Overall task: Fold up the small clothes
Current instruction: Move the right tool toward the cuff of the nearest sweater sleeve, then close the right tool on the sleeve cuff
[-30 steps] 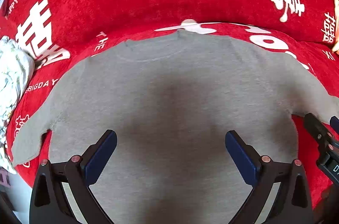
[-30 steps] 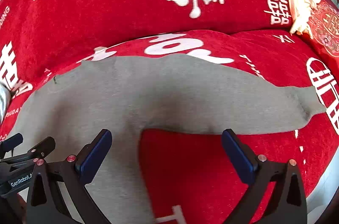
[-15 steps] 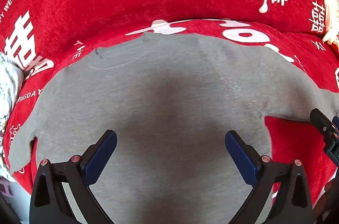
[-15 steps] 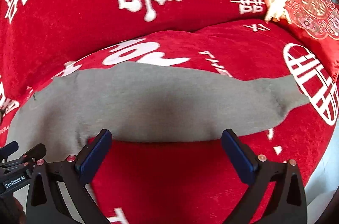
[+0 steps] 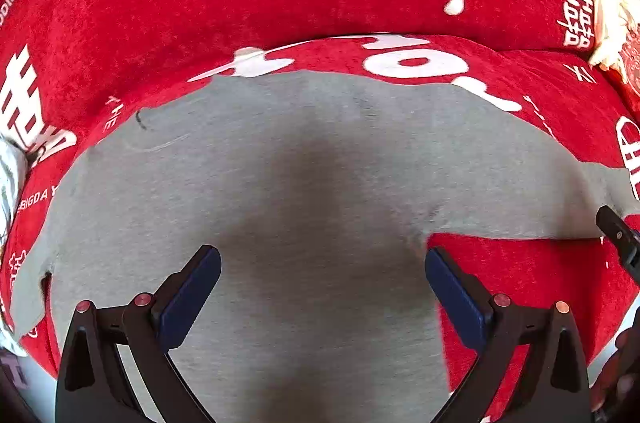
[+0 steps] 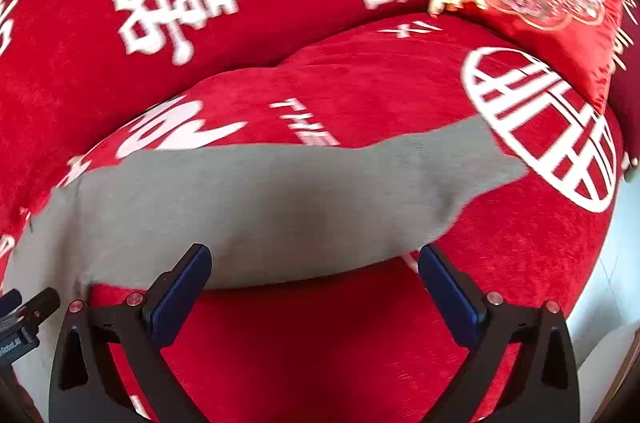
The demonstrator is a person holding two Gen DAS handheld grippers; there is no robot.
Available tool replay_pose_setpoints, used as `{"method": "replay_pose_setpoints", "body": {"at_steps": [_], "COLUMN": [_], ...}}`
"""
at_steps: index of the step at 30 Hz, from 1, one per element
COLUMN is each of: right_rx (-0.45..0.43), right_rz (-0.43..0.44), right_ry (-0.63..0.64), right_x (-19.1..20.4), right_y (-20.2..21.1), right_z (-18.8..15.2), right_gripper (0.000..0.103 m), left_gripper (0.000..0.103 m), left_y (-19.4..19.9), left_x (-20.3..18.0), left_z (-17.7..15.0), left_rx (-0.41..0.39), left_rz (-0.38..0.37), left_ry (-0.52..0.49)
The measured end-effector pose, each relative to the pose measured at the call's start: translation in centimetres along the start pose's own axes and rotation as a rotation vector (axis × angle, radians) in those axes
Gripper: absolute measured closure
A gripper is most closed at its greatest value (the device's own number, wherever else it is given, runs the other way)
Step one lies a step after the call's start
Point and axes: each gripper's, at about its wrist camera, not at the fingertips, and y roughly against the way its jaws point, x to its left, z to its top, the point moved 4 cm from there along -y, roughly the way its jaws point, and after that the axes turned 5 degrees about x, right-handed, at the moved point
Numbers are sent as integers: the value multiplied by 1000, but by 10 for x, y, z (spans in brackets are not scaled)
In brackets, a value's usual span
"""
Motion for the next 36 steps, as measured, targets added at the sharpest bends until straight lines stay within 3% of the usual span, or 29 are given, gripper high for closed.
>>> {"method": "replay_pose_setpoints", "body": {"at_steps": [7, 11, 13, 15, 17, 19, 21, 27, 30, 36], "right_rx": [4, 9, 13, 11, -30, 11, 44, -82, -88, -102], "right_rz": [-34, 15, 59, 102, 114, 135, 146, 150, 110, 136], "right_ry": [-111, -195, -228, -267, -263, -274, -298, -324, -292, -293], "right_x": [-53, -80, -89, -96, -98, -102, -110, -121, -114, -103], "right_y": [-10, -25, -34, -43, -43, -55, -62, -31, -24, -7], "right_z": [10, 18, 23, 29, 39, 46, 47, 47, 46, 46], "right_gripper": [0, 2, 15, 19, 31, 93, 96, 96, 96, 96], "left_gripper": [1, 1, 1, 1, 1, 1, 1, 1, 1, 1], "left_y": [0, -1, -2, -2, -4, -5, -6, -17, -23, -26], "left_x": [-25, -30, -27, -24, -17, -8, 3, 46, 69, 108], "left_z": [1, -1, -3, -4, -6, -9, -12, -23, -33, -57], "left_rx": [2, 3, 4, 5, 10, 14, 19, 38, 61, 69], "left_rz": [-6, 1, 6, 3, 2, 3, 4, 23, 14, 2], "left_ry": [-49, -68, -65, -51, -36, -20, 2, 84, 144, 206]}}
